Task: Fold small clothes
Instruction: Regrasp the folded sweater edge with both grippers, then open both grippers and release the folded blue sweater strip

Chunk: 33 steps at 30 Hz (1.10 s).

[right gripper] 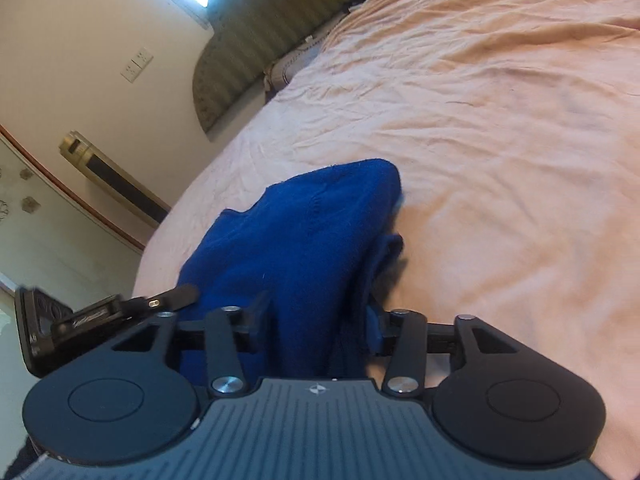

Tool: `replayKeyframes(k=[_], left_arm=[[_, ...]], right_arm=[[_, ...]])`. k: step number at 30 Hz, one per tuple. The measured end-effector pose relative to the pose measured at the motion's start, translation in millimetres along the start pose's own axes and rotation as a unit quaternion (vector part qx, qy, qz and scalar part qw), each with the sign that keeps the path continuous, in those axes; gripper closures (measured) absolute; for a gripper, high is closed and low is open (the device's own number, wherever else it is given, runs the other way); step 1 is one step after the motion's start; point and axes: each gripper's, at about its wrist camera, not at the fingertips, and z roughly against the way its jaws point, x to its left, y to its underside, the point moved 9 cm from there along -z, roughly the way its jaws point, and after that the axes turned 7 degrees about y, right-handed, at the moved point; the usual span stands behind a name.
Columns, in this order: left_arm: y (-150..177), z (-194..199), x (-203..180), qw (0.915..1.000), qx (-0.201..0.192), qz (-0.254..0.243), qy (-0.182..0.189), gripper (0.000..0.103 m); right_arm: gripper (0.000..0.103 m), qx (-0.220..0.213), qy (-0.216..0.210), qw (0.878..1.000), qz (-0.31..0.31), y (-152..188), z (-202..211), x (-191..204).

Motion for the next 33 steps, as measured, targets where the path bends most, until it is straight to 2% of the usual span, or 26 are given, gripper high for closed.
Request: replayKeyframes(k=[2, 3, 5, 7, 9, 10, 11, 12, 14, 17, 19, 21, 22, 23, 25, 26, 27, 28, 30, 31, 32, 33], left_arm=[[16, 26, -6, 0.9992, -0.034, -0.021, 0.002, 0.016], [28, 37, -9, 0.9988, -0.041, -0.025, 0.01, 0.016], [56, 43, -11, 0.9994, -0.013, -0.005, 0.03, 0.016], [78, 47, -21, 0.9981, -0.013, -0.004, 0.06, 0.016], [86, 45, -28, 0.9979, -0.011, -0.008, 0.064, 0.02], [87, 44, -30, 0.9983, -0.011, -0.008, 0.057, 0.031], [86, 40, -29, 0.9988, -0.003, -0.009, 0.048, 0.075], [86, 35, -25, 0.9993, 0.016, -0.001, 0.033, 0.089], [85, 37, -16, 0.999, 0.028, 0.02, 0.029, 0.09], [86, 58, -29, 0.9991, 0.029, -0.021, 0.022, 0.09], [94, 62, -31, 0.9986, 0.04, -0.032, 0.012, 0.09], [104, 55, -23, 0.9976, 0.049, -0.05, -0.007, 0.086], [106, 54, -21, 0.9979, 0.044, -0.047, -0.006, 0.085], [105, 58, -23, 0.9982, 0.038, -0.047, -0.006, 0.08], [98, 73, -31, 0.9967, 0.024, -0.072, -0.029, 0.065], [91, 82, -38, 0.9933, 0.007, -0.104, -0.05, 0.044], [82, 91, -48, 0.9859, -0.02, -0.149, -0.074, 0.023], [71, 98, -60, 0.9733, -0.055, -0.199, -0.099, 0.016], [55, 95, -85, 0.9453, -0.108, -0.279, -0.13, 0.013], [49, 83, -95, 0.9391, -0.11, -0.297, -0.132, 0.013], [45, 68, -101, 0.9378, -0.108, -0.304, -0.129, 0.013], [43, 49, -104, 0.9373, -0.102, -0.308, -0.127, 0.013]], right_arm=[[0.039, -0.008, -0.008, 1.0, 0.0, 10, 21, -6], [0.039, -0.001, -0.01, 1.0, -0.002, 17, 27, -9], [0.039, 0.021, -0.006, 1.0, 0.004, 34, 30, -11], [0.038, 0.028, -0.003, 0.999, 0.023, 49, 28, -7], [0.047, 0.021, -0.001, 0.999, 0.043, 57, 27, 3], [0.078, 0.03, 0.009, 0.998, 0.045, 58, 22, 5], [0.087, 0.049, 0.013, 0.998, 0.043, 61, 18, 7], [0.087, 0.048, 0.013, 0.998, 0.043, 61, 20, 10], [0.088, 0.045, 0.0, 0.998, 0.045, 58, 30, 19], [0.088, 0.04, -0.018, 0.997, 0.061, 62, 51, 30], [0.088, 0.053, 0.004, 0.996, 0.074, 73, 46, 22], [0.078, 0.058, 0.032, 0.995, 0.077, 81, 35, 10], [0.073, 0.048, 0.024, 0.996, 0.065, 80, 37, 8], [0.064, 0.047, 0.021, 0.998, 0.048, 77, 42, 6], [0.058, 0.014, 0.018, 0.999, 0.032, 63, 59, 7], [0.058, -0.022, 0.023, 0.999, 0.039, 52, 71, 9], [0.058, -0.053, 0.034, 0.997, 0.052, 39, 79, 13], [0.059, -0.079, 0.051, 0.993, 0.068, 26, 83, 17], [0.059, -0.111, 0.074, 0.987, 0.093, 1, 75, 35], [0.057, -0.114, 0.073, 0.985, 0.103, -9, 65, 45], [0.051, -0.11, 0.073, 0.984, 0.116, -17, 50, 55], [0.051, -0.099, 0.077, 0.984, 0.127, -23, 33, 62]])
